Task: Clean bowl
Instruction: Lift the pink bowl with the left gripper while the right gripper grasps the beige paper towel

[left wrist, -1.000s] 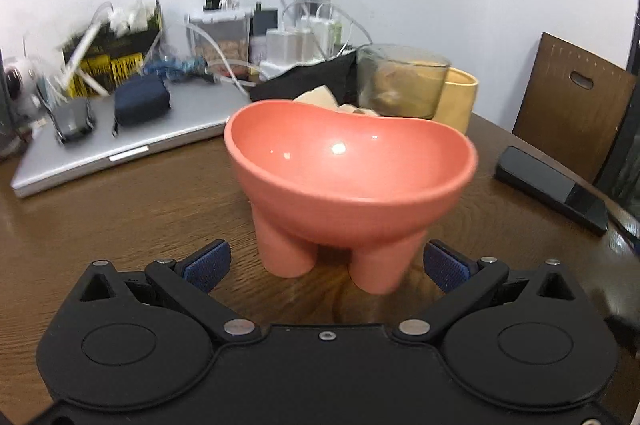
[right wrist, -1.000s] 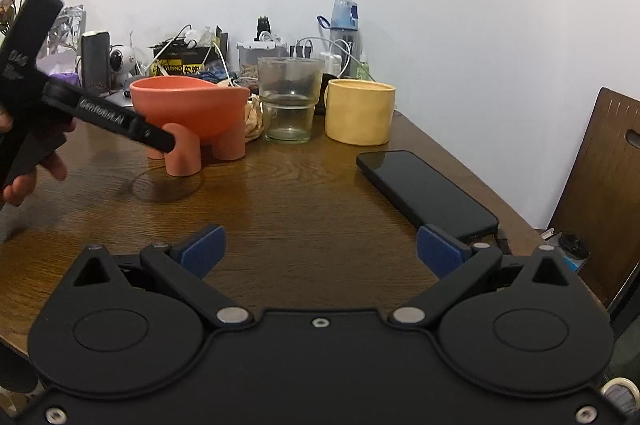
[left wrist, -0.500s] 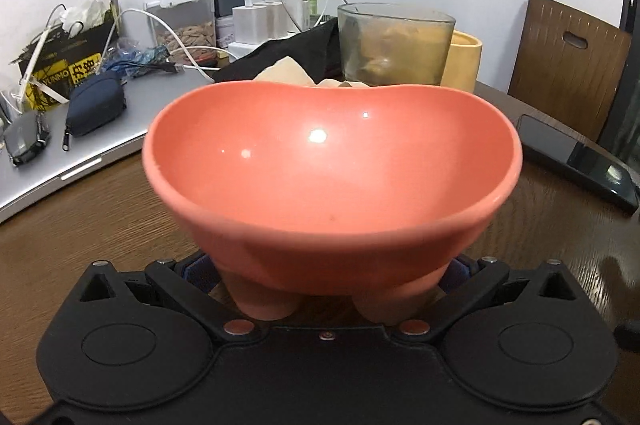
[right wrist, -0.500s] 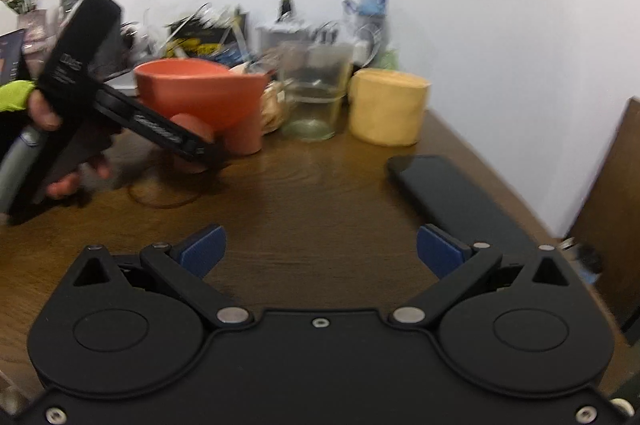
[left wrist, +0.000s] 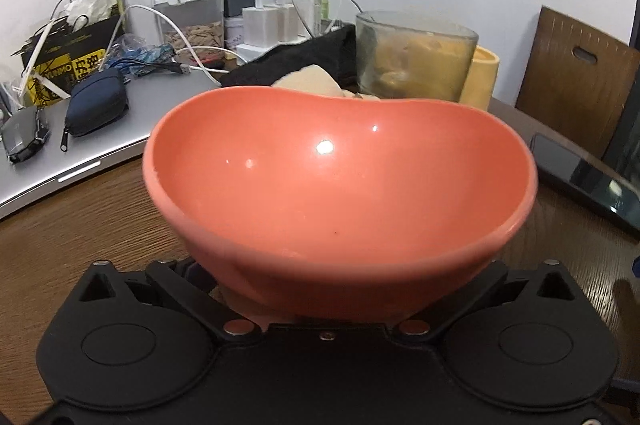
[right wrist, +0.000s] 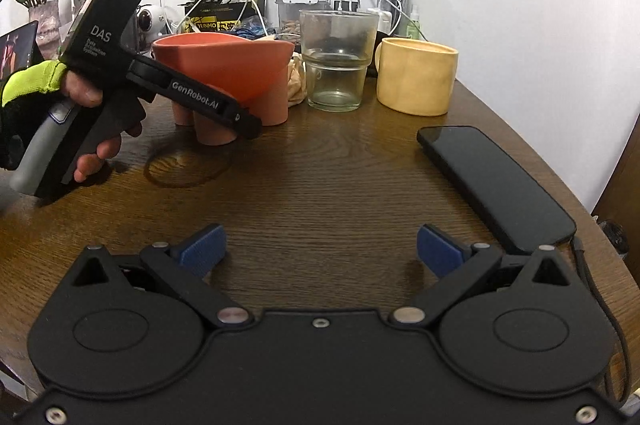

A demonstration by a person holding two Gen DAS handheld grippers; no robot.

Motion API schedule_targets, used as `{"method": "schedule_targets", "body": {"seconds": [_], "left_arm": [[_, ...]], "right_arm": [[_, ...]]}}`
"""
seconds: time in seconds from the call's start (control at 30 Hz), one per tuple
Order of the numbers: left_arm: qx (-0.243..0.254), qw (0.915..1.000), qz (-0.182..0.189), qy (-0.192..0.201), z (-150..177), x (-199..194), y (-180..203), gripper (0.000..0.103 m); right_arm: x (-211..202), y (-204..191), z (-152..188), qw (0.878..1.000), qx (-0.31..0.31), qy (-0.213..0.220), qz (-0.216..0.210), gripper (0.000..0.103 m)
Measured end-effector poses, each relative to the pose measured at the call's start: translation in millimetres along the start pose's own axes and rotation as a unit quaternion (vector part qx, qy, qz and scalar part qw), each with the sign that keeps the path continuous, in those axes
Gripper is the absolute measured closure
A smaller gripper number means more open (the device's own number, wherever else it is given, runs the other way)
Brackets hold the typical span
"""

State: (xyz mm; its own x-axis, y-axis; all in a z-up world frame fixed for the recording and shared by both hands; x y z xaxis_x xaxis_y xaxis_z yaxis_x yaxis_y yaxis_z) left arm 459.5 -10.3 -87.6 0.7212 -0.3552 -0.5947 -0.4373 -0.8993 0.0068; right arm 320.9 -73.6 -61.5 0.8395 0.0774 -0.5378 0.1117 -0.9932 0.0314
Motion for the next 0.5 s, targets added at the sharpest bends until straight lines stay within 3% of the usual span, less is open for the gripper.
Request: {"method": "schedule_targets", "body": {"seconds": [0.37,0.5], "left_arm": [[0.013,0.9995,-0.005,0.027,-2,-13,-7,0.005],[0.046,0.9978,-0.029,0.038,4,-22,-10,0.006]], "right_arm": [[-4,5,1,0.999,0.000,0.015,0.045,0.001],[-8,3,-1,0.999,-0.008,0.028,0.029,0.001]]}}
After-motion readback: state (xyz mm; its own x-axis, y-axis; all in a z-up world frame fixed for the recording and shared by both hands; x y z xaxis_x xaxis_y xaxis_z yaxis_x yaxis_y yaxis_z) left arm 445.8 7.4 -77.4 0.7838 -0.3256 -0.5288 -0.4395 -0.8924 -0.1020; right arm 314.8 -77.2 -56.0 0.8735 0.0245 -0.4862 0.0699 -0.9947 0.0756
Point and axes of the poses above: each gripper's, at about its wrist camera, not at the fingertips, and x roughly the way its jaws point, y to its right, z to its underside, the point moved 10 cm from there along x, roughly the way its jaws point, and after that the axes turned 2 degrees about x, right-handed, at the moved point
